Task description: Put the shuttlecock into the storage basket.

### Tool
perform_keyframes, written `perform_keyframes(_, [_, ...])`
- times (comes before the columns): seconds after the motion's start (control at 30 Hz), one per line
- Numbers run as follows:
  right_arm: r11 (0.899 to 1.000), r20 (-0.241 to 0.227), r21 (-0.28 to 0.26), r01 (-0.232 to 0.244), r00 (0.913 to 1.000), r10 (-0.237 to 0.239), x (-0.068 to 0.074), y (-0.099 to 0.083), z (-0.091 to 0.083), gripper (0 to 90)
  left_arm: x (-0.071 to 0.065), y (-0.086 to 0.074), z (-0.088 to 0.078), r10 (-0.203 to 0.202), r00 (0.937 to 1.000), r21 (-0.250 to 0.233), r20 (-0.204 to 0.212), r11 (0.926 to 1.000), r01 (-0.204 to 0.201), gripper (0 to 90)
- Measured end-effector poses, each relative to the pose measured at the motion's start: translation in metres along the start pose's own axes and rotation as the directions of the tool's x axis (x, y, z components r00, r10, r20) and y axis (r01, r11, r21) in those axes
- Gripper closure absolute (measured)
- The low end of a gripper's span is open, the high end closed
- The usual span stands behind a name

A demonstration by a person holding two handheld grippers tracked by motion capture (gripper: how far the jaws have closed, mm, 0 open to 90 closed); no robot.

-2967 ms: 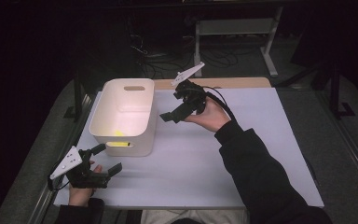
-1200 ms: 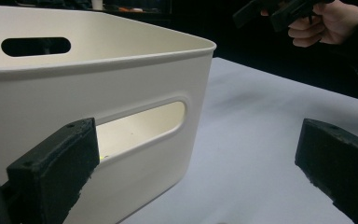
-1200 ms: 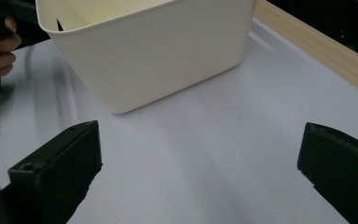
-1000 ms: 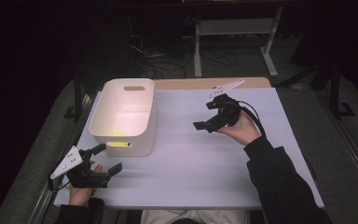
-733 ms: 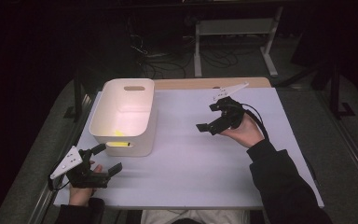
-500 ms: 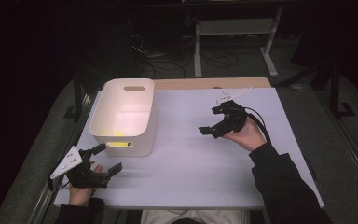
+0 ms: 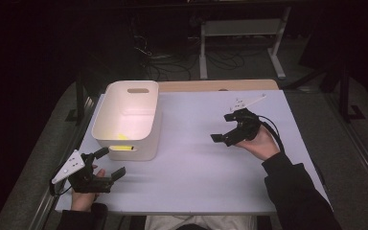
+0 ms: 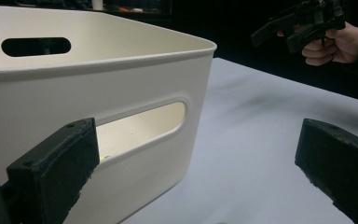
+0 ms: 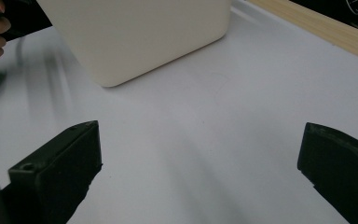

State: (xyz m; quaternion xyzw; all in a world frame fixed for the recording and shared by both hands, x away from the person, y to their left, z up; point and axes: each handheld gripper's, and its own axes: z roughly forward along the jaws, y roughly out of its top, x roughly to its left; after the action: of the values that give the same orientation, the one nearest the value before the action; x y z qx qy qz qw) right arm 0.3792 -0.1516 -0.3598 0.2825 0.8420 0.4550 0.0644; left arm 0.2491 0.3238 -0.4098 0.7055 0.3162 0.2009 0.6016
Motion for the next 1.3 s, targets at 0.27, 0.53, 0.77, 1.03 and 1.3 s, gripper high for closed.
perform_keyframes(0.27, [1.0, 0.01, -0.002, -0.01, 0.9999, 0.01, 0.0, -0.011, -0.005, 0.0, 0.0, 0.0, 0.0, 0.001, 1.0, -0.001, 0.001, 1.0, -0.001, 0.0])
perform_keyframes(0.53, [0.999, 0.02, -0.011, -0.034, 0.9992, 0.034, -0.003, -0.024, -0.013, 0.0, 0.0, 0.0, 0.0, 0.0, 1.0, -0.002, 0.002, 1.0, 0.0, 0.0])
perform_keyframes(0.77, [0.999, 0.031, -0.013, -0.045, 0.9985, 0.046, -0.003, -0.035, -0.019, 0.0, 0.0, 0.0, 0.0, 0.0, 1.0, -0.002, 0.002, 1.0, 0.0, 0.0])
perform_keyframes(1.03, [0.998, 0.048, -0.03, -0.052, 0.9974, 0.054, -0.003, -0.046, -0.027, 0.0, 0.0, 0.0, 0.0, 0.001, 1.0, -0.003, 0.002, 1.0, -0.001, 0.0])
perform_keyframes(1.3, [0.997, 0.062, -0.033, -0.066, 0.9957, 0.068, -0.004, -0.059, -0.033, 0.0, 0.0, 0.0, 0.0, 0.0, 1.0, -0.005, 0.002, 1.0, 0.0, 0.0])
